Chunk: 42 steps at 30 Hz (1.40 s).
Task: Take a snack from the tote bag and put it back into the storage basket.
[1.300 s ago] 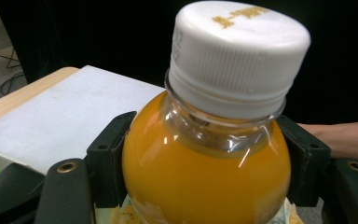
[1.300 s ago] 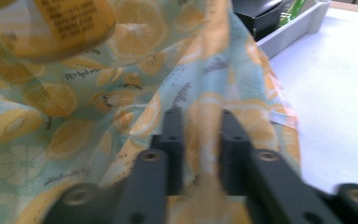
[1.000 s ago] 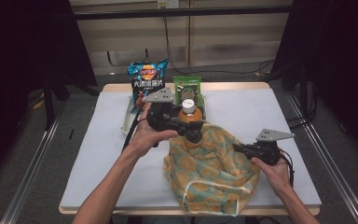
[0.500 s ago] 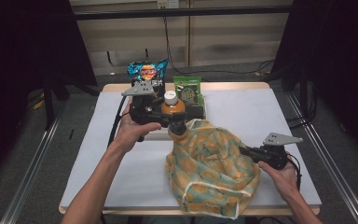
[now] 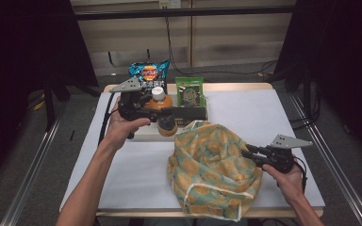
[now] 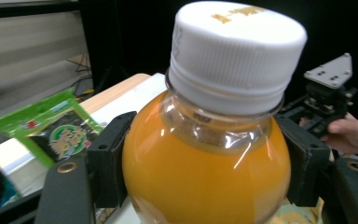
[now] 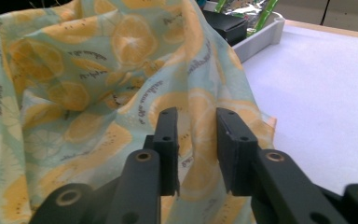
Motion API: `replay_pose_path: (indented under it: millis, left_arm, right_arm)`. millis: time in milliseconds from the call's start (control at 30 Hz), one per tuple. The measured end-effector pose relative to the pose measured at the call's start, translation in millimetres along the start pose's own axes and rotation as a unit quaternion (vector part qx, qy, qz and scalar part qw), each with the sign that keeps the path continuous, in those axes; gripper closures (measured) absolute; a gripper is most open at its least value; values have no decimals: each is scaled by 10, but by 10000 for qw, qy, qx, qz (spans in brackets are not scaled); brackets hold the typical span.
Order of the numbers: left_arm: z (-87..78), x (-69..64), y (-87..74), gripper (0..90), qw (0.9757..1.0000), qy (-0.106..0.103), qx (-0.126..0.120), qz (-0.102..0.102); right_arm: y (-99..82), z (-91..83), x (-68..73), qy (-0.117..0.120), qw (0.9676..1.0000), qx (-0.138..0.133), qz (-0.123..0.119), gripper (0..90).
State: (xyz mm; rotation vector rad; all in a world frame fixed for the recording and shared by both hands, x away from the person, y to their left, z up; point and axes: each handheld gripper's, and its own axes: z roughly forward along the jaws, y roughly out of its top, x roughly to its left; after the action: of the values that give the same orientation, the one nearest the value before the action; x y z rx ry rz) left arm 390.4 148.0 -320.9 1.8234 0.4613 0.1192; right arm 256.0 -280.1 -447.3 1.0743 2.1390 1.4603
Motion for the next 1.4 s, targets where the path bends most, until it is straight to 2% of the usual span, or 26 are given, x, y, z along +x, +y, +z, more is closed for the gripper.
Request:
replay_pose_path:
  millis: [200, 300, 367, 533, 633, 867, 1100, 1400]
  left_arm:
    - [-102, 101, -39, 305, 9999, 106, 40, -52]
    - [-150, 173, -62, 304, 9997, 232, 99, -35]
    - [-177, 226, -89, 305, 9996, 271, 70, -91]
    - [-212, 333, -173, 305, 9990, 398, 168, -70]
    - [-227, 398, -215, 305, 9991, 383, 188, -57]
    - [-256, 559, -313, 304, 9978, 533, 399, -69]
    - [-249, 670, -380, 304, 9972, 611, 434, -59]
    - [-221, 803, -458, 304, 9959, 722, 536, -105]
  right_arm:
    - [10, -11, 48, 26, 10000, -42, -12, 669]
    - [19, -9, 61, 56, 10000, -69, 7, 645]
    - [22, -7, 64, 68, 10000, -70, -2, 638]
    - [27, -14, 70, 84, 9999, -87, 5, 619]
    - [29, -19, 79, 72, 9999, -101, 1, 589]
    - [40, -30, 116, -11, 9999, -154, -18, 455]
    - [53, -47, 158, -141, 9997, -217, 14, 312]
    - [48, -66, 177, -160, 9996, -249, 8, 273]
